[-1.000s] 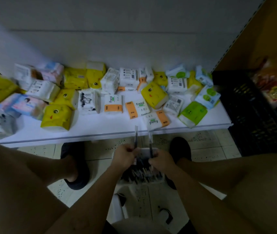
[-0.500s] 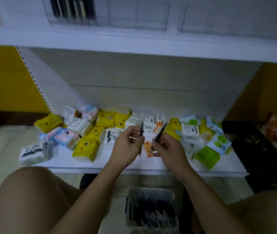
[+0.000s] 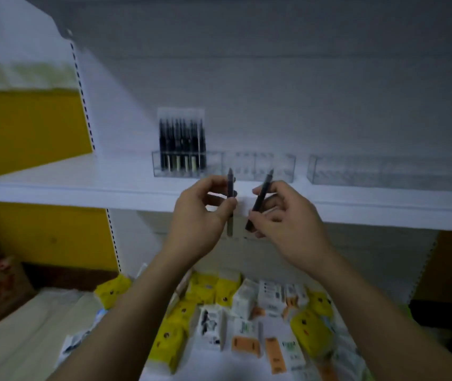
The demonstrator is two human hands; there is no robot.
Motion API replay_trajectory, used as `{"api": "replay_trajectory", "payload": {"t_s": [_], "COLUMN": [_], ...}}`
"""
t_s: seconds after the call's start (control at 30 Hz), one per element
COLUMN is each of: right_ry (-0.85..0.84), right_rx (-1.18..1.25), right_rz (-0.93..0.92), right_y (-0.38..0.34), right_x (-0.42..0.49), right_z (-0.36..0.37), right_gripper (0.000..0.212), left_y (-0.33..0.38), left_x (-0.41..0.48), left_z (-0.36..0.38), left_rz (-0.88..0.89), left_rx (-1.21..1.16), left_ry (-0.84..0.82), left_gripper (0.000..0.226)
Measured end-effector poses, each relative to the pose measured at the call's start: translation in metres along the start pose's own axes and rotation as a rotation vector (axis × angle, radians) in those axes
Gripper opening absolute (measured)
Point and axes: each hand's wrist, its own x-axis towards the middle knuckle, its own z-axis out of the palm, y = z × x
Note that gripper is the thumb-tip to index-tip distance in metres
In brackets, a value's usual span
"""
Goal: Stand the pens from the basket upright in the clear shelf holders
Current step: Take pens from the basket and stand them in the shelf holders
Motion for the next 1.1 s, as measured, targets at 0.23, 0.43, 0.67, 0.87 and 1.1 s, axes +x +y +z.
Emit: {"api": "replay_trajectory", "payload": {"t_s": [0.23, 0.43, 0.67, 0.87, 1.1], "right_ry": [-0.003, 0.114, 0.087, 0.124, 0.057], "right_rx": [-0.062, -0.046, -0.044, -0.075, -0.138], "right_rz": [-0.090, -0.234, -0.256, -0.260, -0.249], "right_y": [-0.037, -0.054, -0.050, -0.025, -0.004], "right_x": [0.063, 0.113, 0.173, 0.215, 0.245], "right_z": [-0.006, -0.013, -0.017, 0.004, 0.017], "right_gripper": [0.048, 0.115, 0.092, 0.080, 0.072], "left_y": [0.032, 0.048, 0.048, 0.030, 0.008], "left_x": [0.055, 0.106, 0.163, 0.197, 0.216], "left_z": [-0.028, -0.044, -0.042, -0.035, -0.034], "left_rz": [0.106, 0.218, 0.258, 0.281, 0.294], "left_rx": [0.043, 0.165, 0.298, 0.470, 0.593], "left_ry": [-0.006, 0.005, 0.016, 0.019, 0.097], "left_gripper": [0.086, 0.103, 0.078, 0.044, 0.040]}}
